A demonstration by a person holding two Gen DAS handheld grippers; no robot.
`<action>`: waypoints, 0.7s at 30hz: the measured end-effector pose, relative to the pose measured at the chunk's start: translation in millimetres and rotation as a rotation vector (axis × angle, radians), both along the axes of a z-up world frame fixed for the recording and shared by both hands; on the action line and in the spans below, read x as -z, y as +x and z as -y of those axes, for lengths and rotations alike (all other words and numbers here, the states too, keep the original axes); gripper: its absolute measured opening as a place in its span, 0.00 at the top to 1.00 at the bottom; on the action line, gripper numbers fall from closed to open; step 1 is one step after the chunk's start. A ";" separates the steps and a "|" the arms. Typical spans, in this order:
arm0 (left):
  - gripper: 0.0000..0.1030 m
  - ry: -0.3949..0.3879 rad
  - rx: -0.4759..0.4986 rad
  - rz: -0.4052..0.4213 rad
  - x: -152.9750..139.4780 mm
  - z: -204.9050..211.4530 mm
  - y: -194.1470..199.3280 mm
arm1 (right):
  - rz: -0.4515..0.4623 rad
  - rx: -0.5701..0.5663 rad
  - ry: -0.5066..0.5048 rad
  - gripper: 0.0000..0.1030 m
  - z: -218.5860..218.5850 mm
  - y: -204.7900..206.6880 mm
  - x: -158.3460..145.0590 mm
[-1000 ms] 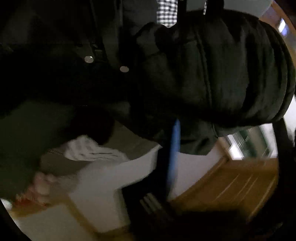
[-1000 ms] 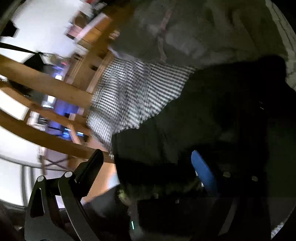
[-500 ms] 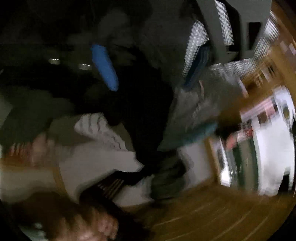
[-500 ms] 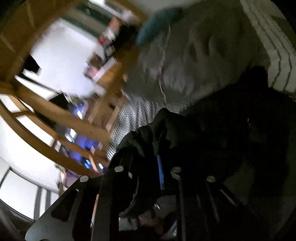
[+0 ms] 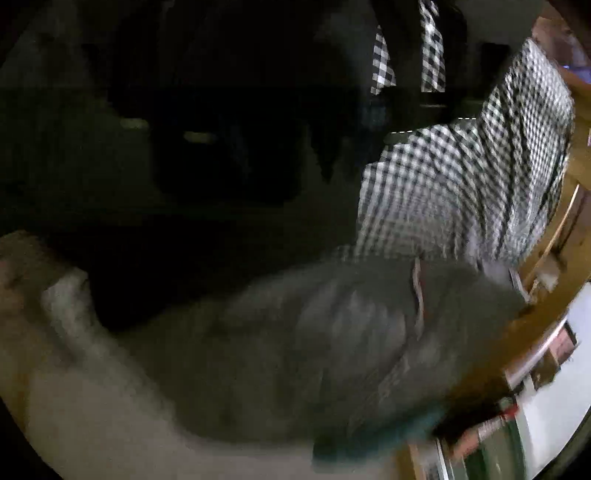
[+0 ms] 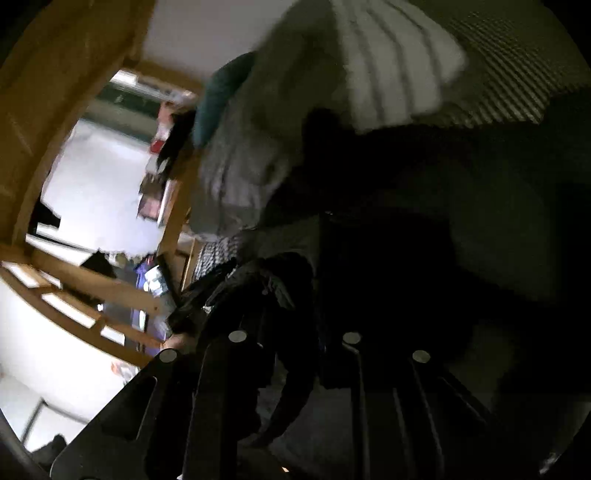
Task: Fold large clothes
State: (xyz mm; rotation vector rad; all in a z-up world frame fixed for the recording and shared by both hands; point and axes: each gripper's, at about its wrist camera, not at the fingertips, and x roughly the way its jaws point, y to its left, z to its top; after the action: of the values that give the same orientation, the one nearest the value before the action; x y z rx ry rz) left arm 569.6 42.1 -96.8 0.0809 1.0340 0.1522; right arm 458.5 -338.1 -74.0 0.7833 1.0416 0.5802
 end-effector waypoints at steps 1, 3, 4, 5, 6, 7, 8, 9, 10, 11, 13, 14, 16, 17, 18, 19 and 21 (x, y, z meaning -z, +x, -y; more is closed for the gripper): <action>0.71 -0.030 -0.017 -0.051 14.2 -5.8 10.0 | 0.001 0.015 0.018 0.83 5.8 -2.5 12.0; 0.72 -0.052 -0.049 -0.076 28.0 -18.4 16.1 | -0.011 0.033 0.035 0.83 14.7 -1.6 27.3; 0.73 -0.041 -0.062 -0.068 28.4 -22.8 14.4 | -0.017 0.044 0.024 0.83 17.3 -1.4 33.6; 0.73 -0.032 -0.079 -0.062 27.9 -28.6 12.6 | -0.037 0.073 -0.007 0.83 19.4 3.0 42.6; 0.73 -0.004 -0.111 -0.057 28.4 -37.1 9.4 | -0.064 0.102 -0.053 0.83 27.2 8.1 51.8; 0.73 0.031 -0.139 -0.057 30.0 -44.7 7.2 | -0.099 0.138 -0.123 0.85 30.9 12.4 63.2; 0.66 0.064 -0.152 -0.069 36.0 -51.9 5.8 | -0.132 0.180 -0.229 0.90 35.5 16.4 75.6; 0.64 0.073 -0.143 -0.071 38.6 -53.9 4.0 | -0.139 0.199 -0.265 0.91 39.9 18.3 81.9; 0.63 0.078 -0.121 -0.060 36.7 -54.5 1.1 | -0.135 0.216 -0.246 0.91 45.7 17.7 85.5; 0.63 0.086 -0.105 -0.049 31.3 -53.1 -2.5 | -0.116 0.236 -0.259 0.89 48.6 15.0 79.5; 0.54 0.047 -0.063 0.021 5.9 -47.6 -18.9 | -0.072 0.258 -0.344 0.61 49.7 6.6 60.1; 0.38 0.018 -0.040 0.067 -8.2 -43.6 -30.2 | -0.035 0.279 -0.409 0.45 51.0 -2.6 43.0; 0.18 -0.031 0.025 0.176 -38.4 -25.1 -60.3 | 0.098 0.342 -0.532 0.07 48.7 -26.8 2.5; 0.11 -0.059 0.067 0.206 -45.1 -11.4 -70.3 | 0.147 0.350 -0.572 0.07 42.7 -33.6 -12.9; 0.10 -0.087 0.131 0.223 -49.7 13.4 -81.8 | 0.186 0.360 -0.614 0.07 36.9 -39.2 -25.7; 0.10 -0.082 0.148 0.222 -46.6 24.8 -84.4 | 0.219 0.374 -0.645 0.07 26.7 -44.3 -37.1; 0.10 0.025 0.135 0.189 -20.6 63.2 -86.4 | 0.293 0.322 -0.656 0.06 -11.6 -47.0 -48.9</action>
State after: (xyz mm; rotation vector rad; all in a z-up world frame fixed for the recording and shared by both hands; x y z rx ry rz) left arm 483.2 -21.1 -76.2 0.1555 0.8350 0.0487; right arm 411.5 -326.5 -25.1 0.2609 0.7429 0.0535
